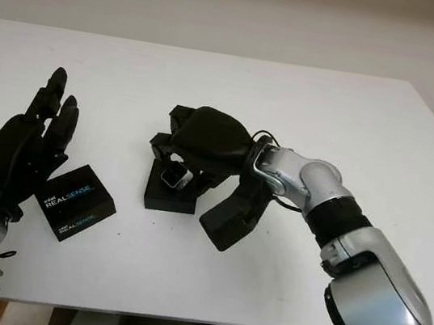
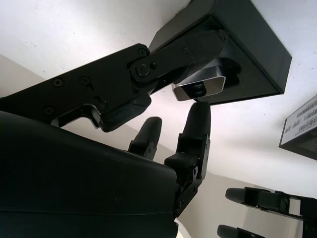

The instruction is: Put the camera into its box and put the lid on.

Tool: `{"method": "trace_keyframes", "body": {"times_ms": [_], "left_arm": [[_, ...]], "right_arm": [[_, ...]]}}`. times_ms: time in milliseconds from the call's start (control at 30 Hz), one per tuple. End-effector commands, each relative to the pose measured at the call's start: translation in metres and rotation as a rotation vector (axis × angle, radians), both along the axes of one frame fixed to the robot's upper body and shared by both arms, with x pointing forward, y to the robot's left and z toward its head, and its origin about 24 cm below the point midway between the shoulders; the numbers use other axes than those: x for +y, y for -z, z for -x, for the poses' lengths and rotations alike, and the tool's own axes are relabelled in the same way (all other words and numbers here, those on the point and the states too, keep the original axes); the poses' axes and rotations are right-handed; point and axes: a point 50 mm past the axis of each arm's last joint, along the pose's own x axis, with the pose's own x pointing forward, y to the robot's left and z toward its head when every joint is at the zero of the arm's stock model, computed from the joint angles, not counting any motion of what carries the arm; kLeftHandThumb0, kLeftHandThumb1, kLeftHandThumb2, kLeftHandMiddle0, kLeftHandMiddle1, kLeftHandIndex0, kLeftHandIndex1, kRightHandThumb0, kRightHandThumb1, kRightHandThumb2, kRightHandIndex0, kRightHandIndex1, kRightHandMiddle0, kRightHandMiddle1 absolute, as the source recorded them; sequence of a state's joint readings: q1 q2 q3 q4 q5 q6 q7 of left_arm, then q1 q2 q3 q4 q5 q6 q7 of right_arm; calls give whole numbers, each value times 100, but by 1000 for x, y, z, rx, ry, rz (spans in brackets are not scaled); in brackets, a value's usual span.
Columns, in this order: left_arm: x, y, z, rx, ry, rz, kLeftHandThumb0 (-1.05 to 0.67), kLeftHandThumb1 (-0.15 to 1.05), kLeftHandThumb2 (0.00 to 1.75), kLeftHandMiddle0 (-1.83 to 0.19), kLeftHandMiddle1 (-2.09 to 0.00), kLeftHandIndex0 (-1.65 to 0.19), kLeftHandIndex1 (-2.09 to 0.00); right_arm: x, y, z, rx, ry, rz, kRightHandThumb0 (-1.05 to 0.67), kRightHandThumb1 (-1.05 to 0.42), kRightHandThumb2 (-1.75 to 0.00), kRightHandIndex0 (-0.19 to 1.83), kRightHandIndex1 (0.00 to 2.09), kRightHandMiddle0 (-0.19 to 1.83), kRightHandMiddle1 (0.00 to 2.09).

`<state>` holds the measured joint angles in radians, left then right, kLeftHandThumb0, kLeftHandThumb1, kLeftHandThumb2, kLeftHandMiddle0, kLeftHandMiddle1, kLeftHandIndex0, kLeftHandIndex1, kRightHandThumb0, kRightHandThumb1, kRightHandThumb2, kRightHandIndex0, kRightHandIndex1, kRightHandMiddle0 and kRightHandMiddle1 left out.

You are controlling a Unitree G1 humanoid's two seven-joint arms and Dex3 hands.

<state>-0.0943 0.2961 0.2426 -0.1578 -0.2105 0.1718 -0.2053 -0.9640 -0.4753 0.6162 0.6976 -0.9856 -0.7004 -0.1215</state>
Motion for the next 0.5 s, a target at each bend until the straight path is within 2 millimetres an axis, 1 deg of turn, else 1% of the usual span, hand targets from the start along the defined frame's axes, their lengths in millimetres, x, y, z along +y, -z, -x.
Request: {"method": "trace_keyframes", "body": {"times_ms": [0, 67, 133, 200, 267, 300, 400, 467], "left_arm": [[1, -1, 0, -5, -3, 2, -73, 105, 46, 19, 0, 19, 0], [1, -1, 0, -2, -5, -1, -73, 105, 47, 19, 0, 19, 0], [1, -1, 0, -2, -4, -2, -73, 105, 48, 19, 0, 19, 0], [1, -1, 0, -4, -2, 4, -72, 105, 48, 19, 0, 19, 0], [1, 0, 0, -5, -3, 5, -72, 105, 48, 19, 0, 19, 0], [1, 0, 0, -3, -5, 4, -72, 105, 48, 19, 0, 19, 0], [1, -1, 0, -2, -5, 2, -72, 105, 48, 19, 0, 19, 0], [1, -1, 0, -4, 0, -1, -72, 105, 48, 19, 0, 19, 0]], "right_arm": [[2, -11, -2, -11, -1, -17, -73, -84, -6, 28, 81, 31, 76], [1, -15, -2, -4, -3, -28, -72, -84, -5, 27, 79, 31, 73], [1, -20, -2, -3, -8, -45, -72, -83, -5, 28, 85, 34, 70], [1, -25, -2, -15, -4, -44, -72, -83, -5, 23, 98, 37, 64], [0, -31, -2, -22, -2, -51, -72, -83, -5, 14, 119, 40, 63], [0, -33, -2, -28, -2, -58, -72, -83, -5, 11, 126, 40, 63], [-1, -40, -2, -55, -1, -81, -75, -82, -5, 20, 118, 46, 62], [-1, -45, -2, -48, 0, -97, -74, -81, -5, 21, 113, 46, 61]]}}
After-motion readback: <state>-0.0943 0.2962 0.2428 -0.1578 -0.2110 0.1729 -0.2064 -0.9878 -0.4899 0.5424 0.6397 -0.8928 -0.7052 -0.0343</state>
